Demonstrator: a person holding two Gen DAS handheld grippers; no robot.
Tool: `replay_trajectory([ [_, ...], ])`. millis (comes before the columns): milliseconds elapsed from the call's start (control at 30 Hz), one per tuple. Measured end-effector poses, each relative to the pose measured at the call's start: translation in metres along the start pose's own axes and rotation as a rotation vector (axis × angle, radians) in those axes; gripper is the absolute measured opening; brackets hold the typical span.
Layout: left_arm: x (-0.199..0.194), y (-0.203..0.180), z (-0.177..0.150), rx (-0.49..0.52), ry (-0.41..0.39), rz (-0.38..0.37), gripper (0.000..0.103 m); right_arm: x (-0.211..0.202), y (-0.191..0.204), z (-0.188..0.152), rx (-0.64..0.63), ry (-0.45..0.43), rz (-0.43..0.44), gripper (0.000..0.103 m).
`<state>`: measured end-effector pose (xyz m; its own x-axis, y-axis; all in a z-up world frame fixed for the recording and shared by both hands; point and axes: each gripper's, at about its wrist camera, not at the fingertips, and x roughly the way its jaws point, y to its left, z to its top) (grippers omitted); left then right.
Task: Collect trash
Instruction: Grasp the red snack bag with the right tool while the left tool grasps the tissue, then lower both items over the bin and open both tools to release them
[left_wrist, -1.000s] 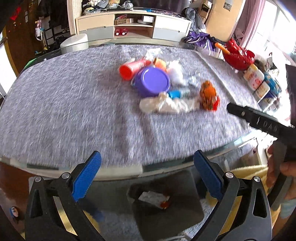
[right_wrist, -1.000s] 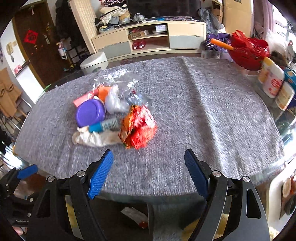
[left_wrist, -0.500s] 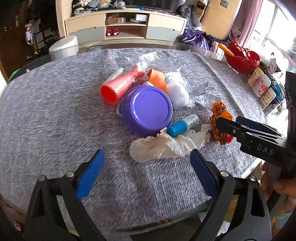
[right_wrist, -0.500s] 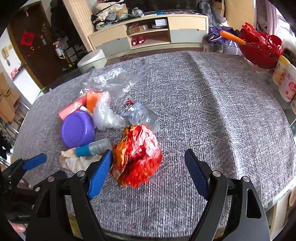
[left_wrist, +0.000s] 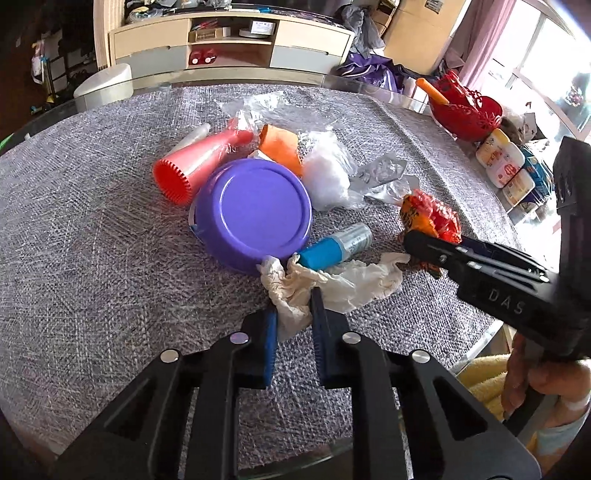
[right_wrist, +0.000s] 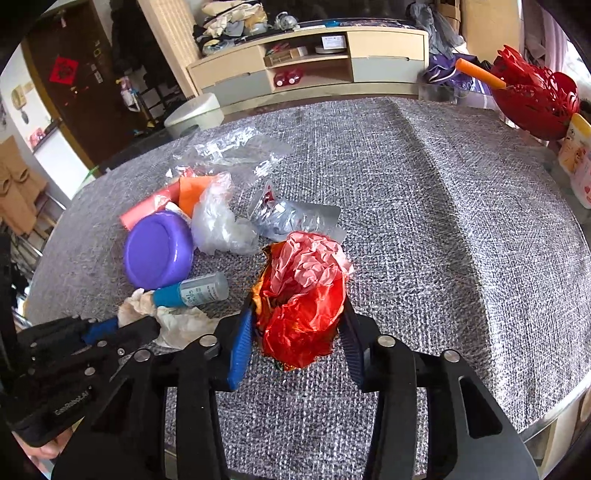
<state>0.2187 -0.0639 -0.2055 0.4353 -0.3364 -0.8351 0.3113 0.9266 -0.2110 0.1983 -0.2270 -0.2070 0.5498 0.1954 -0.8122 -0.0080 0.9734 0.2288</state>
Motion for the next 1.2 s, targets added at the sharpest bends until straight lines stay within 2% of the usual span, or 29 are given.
replay_trajectory([
  [100,-0.010,-0.003,-0.003,0.007,-0.012,-0.003,0.005,-0.013,-0.002,0.001,0.001,-0.024,0.003,0.042],
  [400,-0.076,-0.018,-0.015,0.036,-0.121,0.047,0.005,-0.062,0.006,-0.006,-0.013,-0.088,0.015,0.042],
  [633,-0.123,-0.028,-0.042,0.043,-0.171,0.078,0.005,-0.097,0.021,-0.028,-0.042,-0.113,0.028,0.042],
  [933,-0.145,-0.033,-0.096,0.035,-0.156,0.095,0.005,-0.116,0.039,-0.076,-0.082,-0.076,0.042,0.042],
  [1200,-0.128,-0.026,-0.145,0.010,-0.075,0.073,0.005,-0.101,0.048,-0.125,-0.106,0.012,0.046,0.042],
])
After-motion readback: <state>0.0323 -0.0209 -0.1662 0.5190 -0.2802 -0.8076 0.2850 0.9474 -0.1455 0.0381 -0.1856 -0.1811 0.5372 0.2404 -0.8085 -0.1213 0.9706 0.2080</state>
